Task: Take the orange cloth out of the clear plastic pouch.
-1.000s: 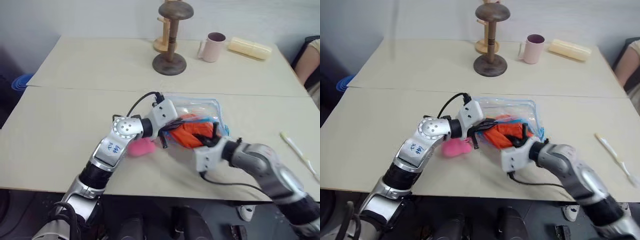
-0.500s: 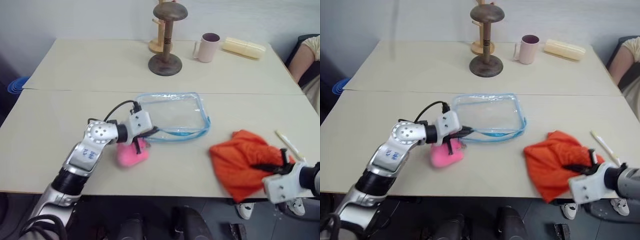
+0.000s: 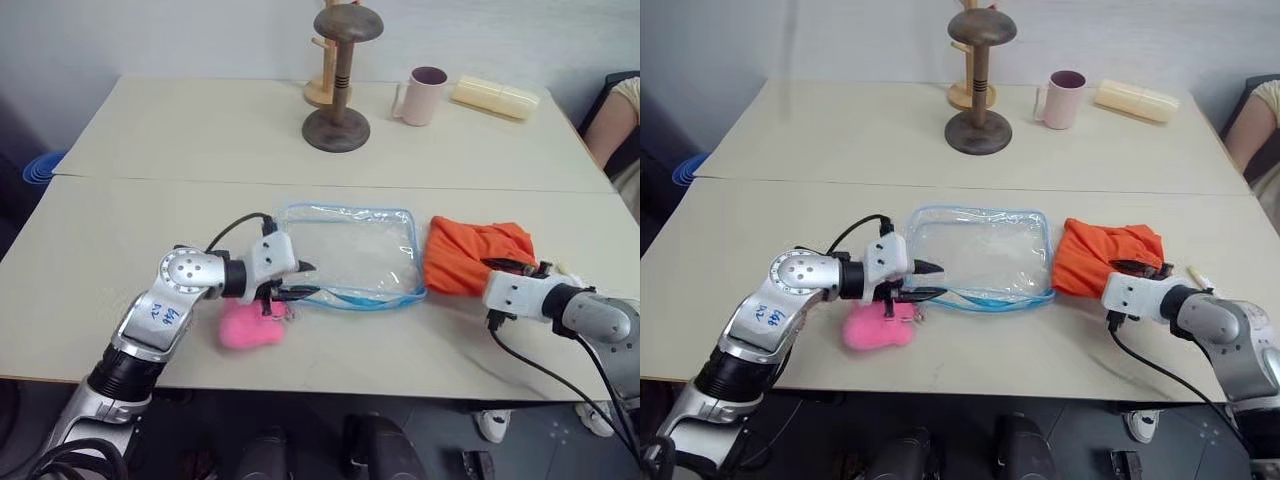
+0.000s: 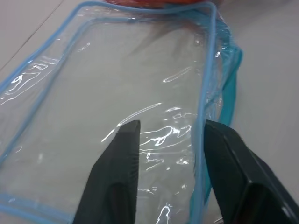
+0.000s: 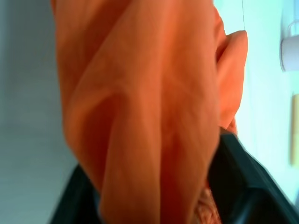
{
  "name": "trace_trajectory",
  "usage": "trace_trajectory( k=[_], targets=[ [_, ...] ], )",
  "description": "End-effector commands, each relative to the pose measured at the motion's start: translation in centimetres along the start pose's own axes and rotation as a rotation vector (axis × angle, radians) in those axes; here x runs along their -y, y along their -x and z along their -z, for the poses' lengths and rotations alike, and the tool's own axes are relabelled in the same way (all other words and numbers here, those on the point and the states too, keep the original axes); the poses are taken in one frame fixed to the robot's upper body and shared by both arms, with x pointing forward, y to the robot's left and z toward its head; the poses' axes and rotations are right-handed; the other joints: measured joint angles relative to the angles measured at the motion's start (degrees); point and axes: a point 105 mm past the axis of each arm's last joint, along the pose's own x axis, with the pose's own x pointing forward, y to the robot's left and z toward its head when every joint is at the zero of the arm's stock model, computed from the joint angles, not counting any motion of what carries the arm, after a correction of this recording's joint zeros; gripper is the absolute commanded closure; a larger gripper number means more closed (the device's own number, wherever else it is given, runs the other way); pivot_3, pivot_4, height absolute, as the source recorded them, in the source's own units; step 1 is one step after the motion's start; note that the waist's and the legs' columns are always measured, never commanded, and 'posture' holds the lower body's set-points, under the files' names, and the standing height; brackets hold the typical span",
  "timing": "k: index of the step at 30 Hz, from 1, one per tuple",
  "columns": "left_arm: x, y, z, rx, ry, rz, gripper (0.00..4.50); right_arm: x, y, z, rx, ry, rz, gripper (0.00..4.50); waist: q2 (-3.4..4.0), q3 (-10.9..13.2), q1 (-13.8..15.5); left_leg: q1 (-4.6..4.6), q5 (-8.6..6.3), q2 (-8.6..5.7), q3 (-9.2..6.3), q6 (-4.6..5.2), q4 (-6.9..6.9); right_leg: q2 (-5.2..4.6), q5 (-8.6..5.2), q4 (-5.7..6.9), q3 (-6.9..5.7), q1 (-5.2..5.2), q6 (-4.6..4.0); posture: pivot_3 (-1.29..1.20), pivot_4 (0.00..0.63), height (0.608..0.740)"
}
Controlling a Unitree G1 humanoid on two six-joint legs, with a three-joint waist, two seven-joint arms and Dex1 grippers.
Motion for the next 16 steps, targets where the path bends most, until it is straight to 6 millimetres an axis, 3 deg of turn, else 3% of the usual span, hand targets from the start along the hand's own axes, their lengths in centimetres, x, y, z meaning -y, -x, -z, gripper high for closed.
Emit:
trace_trajectory(
  k=[1,3,5,7,10,13,16],
  targets=[
    [-1.9,2.9,-2.1,0.119,0.154,-0.07,1.3,1.8,3.3,-1.0,0.074,-0.274,0.028,0.76,0.0,0.0,0.1,-0.03,0.0,0.0,-0.01,0.0,0.0,0.0,0.0,0.0,-0.01,-0.02,0.0,0.0,0.15,0.74],
    [-2.9,5.2,-2.4,0.162,0.258,-0.098,0.69,1.8,5.6,-0.8,0.088,-0.428,-0.005,0.09,0.0,0.0,0.09,-0.08,0.0,0.01,-0.08,0.01,0.01,-0.01,0.0,-0.02,-0.06,-0.02,0.0,0.0,0.15,0.74],
    [-3.4,8.4,-2.3,0.177,0.323,-0.093,0.04,1.5,8.6,-0.1,0.068,-0.576,-0.065,0.0,0.0,0.0,-0.06,-0.07,0.0,0.03,-0.12,0.01,0.0,0.01,0.0,0.0,-0.08,-0.01,0.0,0.0,0.15,0.74],
    [-3.8,11.5,-1.9,0.164,0.347,-0.1,0.04,1.8,11.3,0.6,0.058,-0.685,-0.082,0.0,0.0,0.0,-0.21,-0.05,0.0,0.02,-0.1,0.01,-0.04,0.01,0.0,-0.01,-0.06,-0.01,0.0,0.0,0.15,0.74],
    [-4.7,16.1,-0.1,0.054,0.3,-0.159,0.04,3.7,15.3,2.9,0.034,-0.887,0.011,0.0,-0.01,0.0,-0.5,0.27,-0.02,-0.03,0.07,0.03,-0.19,0.01,-0.01,-0.27,0.07,0.14,-0.01,0.0,0.15,0.74],
    [-5.1,18.8,0.8,-0.014,0.284,-0.166,0.04,3.8,17.4,3.2,0.035,-0.966,-0.02,0.0,-0.01,0.0,-0.29,0.78,-0.07,-0.02,0.03,0.09,-0.35,0.0,-0.03,-0.52,0.04,0.62,-0.05,0.0,0.15,0.74],
    [-5.8,19.8,1.3,-0.064,0.241,-0.181,0.04,3.7,17.6,3.4,0.037,-0.997,-0.038,0.0,-0.04,-0.01,-0.22,0.77,-0.11,-0.01,0.0,0.08,-0.44,-0.01,-0.04,-0.55,0.05,0.61,-0.07,0.0,0.15,0.74]
  ],
)
